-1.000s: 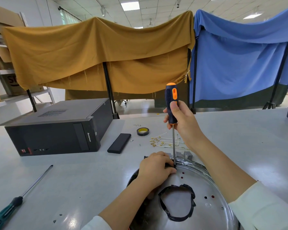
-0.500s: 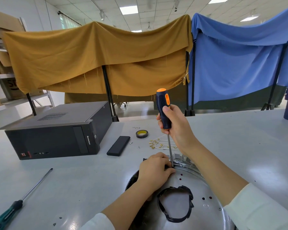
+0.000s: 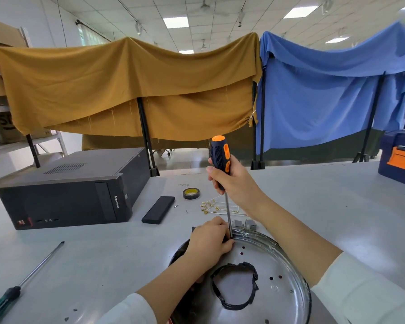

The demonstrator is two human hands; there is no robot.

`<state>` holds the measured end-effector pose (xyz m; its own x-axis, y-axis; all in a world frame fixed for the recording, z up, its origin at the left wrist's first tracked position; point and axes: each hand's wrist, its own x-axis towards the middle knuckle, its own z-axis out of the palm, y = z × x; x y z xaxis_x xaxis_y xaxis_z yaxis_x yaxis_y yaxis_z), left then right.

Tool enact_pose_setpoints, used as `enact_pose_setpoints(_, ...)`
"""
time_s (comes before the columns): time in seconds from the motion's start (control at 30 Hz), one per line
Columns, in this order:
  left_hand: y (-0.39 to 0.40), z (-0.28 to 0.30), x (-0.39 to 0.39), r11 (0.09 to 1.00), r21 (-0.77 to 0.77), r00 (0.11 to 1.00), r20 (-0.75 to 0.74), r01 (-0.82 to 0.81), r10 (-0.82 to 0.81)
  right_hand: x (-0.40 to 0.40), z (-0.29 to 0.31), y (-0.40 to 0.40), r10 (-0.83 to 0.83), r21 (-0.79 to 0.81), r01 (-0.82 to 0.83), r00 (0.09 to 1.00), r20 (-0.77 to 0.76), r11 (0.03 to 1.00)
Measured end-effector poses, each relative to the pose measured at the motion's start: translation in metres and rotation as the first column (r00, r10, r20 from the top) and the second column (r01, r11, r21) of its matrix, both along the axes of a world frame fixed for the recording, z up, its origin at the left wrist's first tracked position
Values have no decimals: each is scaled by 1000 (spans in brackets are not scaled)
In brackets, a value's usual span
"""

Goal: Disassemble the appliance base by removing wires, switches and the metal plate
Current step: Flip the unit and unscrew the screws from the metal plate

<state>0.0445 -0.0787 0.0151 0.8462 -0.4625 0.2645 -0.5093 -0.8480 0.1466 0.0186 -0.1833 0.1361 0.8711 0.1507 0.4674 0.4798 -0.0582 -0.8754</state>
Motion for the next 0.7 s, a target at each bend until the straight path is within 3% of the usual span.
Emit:
enact_pose_setpoints(0.13, -7, -9, -1, 983, 153, 994, 61, -103, 94, -3, 0, 2, -14, -61, 15, 1000, 20, 998)
enact_pose_setpoints(0.43, -9, -18, -3, 973, 189, 980, 172, -129, 96, -6, -5, 9, -74, -113, 88, 990, 118, 990)
enact_pose_setpoints(0.6, -8, -17, -4, 978, 160, 984, 138, -136, 114, -2, -2, 3, -131, -44, 138, 982, 137, 989)
enact_pose_setpoints(0.7, -8, -13, -7, 988, 99, 986, 124, -120, 108, 2, 1, -1, -151, 130, 144, 987, 46, 981)
